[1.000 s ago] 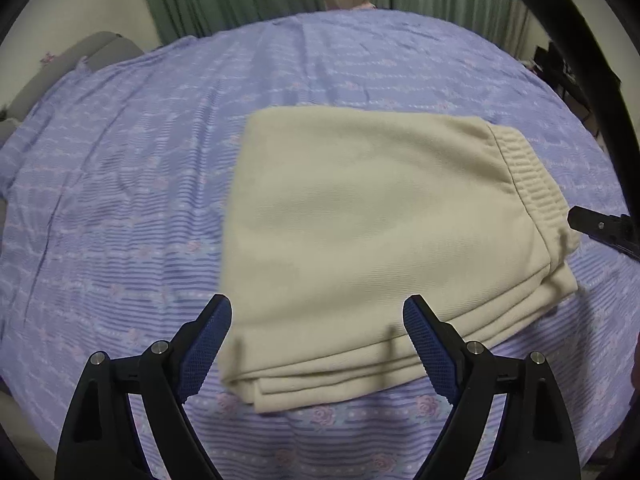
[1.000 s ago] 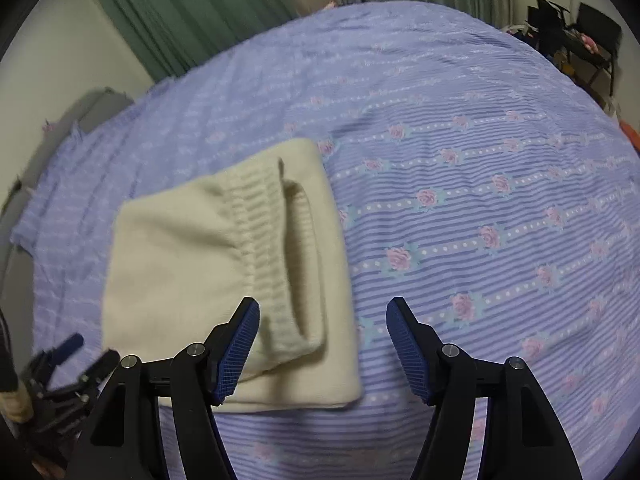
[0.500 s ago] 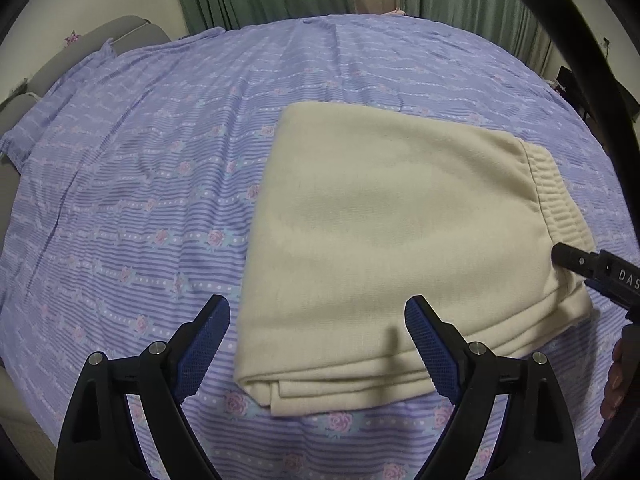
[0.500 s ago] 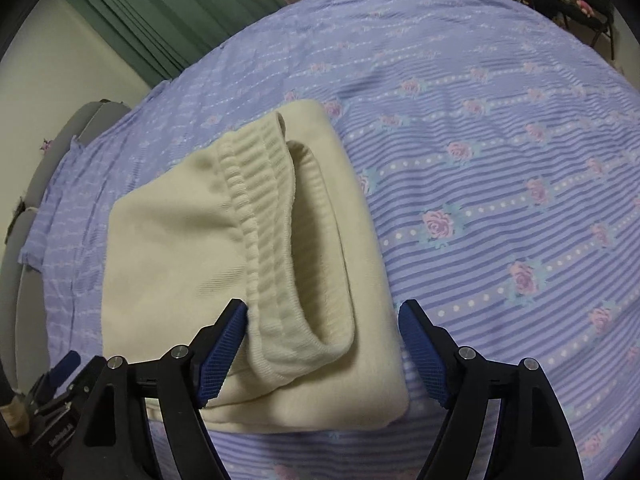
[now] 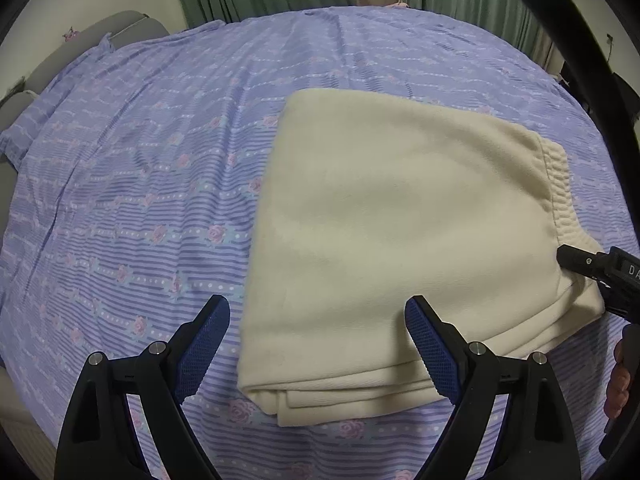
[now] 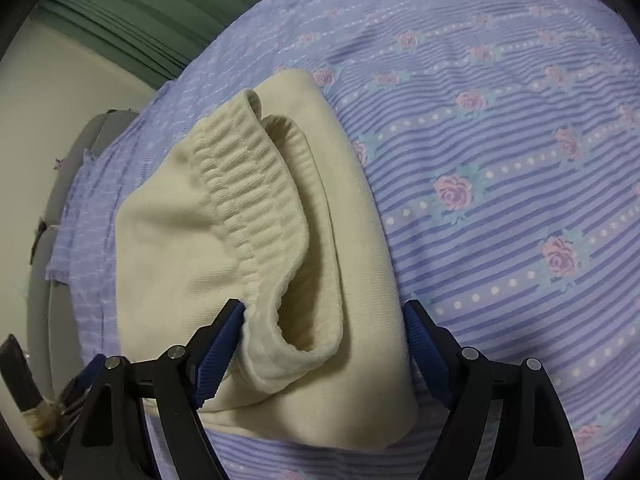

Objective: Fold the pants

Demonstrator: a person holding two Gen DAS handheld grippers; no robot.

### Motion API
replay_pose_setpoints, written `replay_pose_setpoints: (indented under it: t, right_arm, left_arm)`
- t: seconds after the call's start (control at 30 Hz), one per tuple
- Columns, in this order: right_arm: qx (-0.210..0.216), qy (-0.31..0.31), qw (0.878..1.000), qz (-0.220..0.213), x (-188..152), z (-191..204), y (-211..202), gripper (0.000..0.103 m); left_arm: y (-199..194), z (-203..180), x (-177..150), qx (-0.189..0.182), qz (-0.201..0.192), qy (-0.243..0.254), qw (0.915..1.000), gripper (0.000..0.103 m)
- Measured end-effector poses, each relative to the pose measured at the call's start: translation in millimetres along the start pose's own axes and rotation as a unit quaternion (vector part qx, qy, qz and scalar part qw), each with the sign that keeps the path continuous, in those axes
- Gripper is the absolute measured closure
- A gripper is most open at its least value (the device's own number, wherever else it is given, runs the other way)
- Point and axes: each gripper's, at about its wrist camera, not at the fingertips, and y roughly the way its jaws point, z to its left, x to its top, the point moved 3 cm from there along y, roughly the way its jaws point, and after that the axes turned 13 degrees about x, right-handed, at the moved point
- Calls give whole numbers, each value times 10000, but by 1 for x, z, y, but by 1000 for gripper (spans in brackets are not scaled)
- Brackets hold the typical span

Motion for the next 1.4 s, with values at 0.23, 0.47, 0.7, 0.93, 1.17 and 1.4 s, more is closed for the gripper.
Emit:
replay_pose_setpoints:
  t: [0.23, 0.47, 0.7, 0.93, 1.17, 1.4]
  right_arm:
    - [293, 115, 9995, 84, 2, 4, -3, 59]
    - [-777, -878, 9931, -42, -4, 52, -10, 68]
    - [-1543, -1744, 9723, 222, -5, 51, 3, 69]
    - [-1463, -1730, 9737, 248, -3, 38, 7, 67]
    - [-1315, -1559, 9789, 126, -3, 35, 8, 62]
    - [-868, -1086, 9903, 82, 6, 23, 16, 59]
  left_arm:
    - [0, 12, 3, -50, -48, -47, 10000, 13]
    - [12, 58, 20, -787, -54, -455, 9958, 8]
    - [58, 61, 43, -2026, 436, -428, 9774, 6]
    - [95, 29, 37, -3040, 1142, -510, 9444, 31]
    - [74, 27, 40, -3177, 1014, -483, 9415, 53]
    - [103, -1, 37, -2906, 1670, -696, 9396, 47]
